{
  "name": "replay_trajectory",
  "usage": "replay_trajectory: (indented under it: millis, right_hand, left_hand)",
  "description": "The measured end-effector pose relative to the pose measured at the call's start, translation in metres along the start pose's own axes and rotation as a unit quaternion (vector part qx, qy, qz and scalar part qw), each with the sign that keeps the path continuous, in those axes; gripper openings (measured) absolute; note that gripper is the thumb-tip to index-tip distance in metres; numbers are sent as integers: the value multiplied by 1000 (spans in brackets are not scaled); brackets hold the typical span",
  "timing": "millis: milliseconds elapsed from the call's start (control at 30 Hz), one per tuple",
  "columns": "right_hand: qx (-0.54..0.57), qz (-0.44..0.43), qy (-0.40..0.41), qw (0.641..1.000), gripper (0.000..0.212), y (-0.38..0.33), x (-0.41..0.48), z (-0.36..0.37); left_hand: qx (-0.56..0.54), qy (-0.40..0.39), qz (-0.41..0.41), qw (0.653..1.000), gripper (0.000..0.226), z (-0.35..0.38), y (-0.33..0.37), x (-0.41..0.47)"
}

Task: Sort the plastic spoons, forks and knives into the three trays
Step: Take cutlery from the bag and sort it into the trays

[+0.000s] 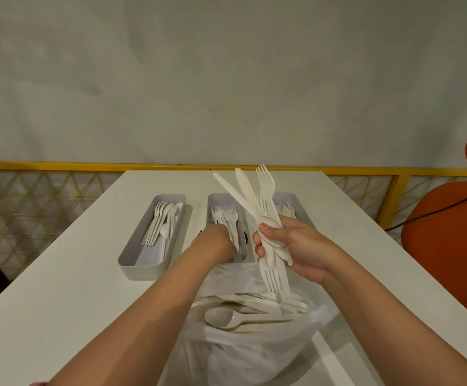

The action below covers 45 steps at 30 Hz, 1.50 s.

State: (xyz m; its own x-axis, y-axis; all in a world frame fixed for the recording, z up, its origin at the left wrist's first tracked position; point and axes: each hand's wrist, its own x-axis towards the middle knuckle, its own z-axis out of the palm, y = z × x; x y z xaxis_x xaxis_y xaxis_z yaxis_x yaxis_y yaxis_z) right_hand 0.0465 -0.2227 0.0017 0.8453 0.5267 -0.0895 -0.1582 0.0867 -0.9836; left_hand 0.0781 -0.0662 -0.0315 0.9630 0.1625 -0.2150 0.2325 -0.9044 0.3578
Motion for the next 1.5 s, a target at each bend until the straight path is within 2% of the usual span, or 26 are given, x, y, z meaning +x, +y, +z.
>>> replay_trajectory:
  millis: [133, 267, 333, 433, 567, 767, 900, 967, 1100, 1233, 1300, 1333, 1433, 1500]
  right_hand:
    - [40, 1, -15, 999, 14, -6, 8, 6]
    - [64, 1, -35, 997, 14, -14, 17, 15]
    - [68, -1, -47, 997, 14, -18, 24, 20]
    - [58, -2, -54, 997, 12, -22, 38, 30]
    - [51, 2, -50, 997, 11, -24, 56, 41]
    - [37, 23, -59, 997, 16, -27, 79, 50]
    - [14, 28, -56, 998, 21, -29, 90, 49]
    - [9, 34, -54, 998, 26, -30, 95, 48]
    - [-20, 34, -52, 998, 27, -34, 102, 50]
    - [-29, 39, -57, 997, 22, -36, 102, 48]
    - [-33, 44, -63, 996, 18, -36, 100, 46]
    - [-36, 47, -66, 996, 18, -36, 100, 45]
    - [-53, 60, -66, 995, 15, -34, 98, 40]
    - [-61, 69, -71, 993, 11, -31, 94, 38]
  left_hand:
    - [-73, -34, 27, 996, 7, -31, -10, -22]
    - [-138, -47, 48, 988, 20, -61, -34, -38]
    - [-187, -46, 47, 980, 16, -72, -47, -38]
    - [-250, -4, 22, 968, 12, -84, -72, -25]
    - [-299, 105, -11, 948, 15, -81, -107, 6]
    - [-207, 207, -36, 956, 29, -59, -123, 42]
    - [-114, 247, -7, 962, 44, -49, -120, 57]
    - [-77, 230, -4, 970, 49, -43, -118, 65]
    - [-58, 167, 1, 984, 39, -29, -118, 71]
    - [43, 130, -14, 990, 41, -27, -120, 66]
    - [25, 174, -4, 984, 41, -37, -121, 58]
    - [-16, 225, 14, 974, 40, -45, -120, 52]
    - [-142, 399, 97, 901, 35, -68, -108, 25]
    - [-120, 459, 156, 866, 33, -81, -95, 6]
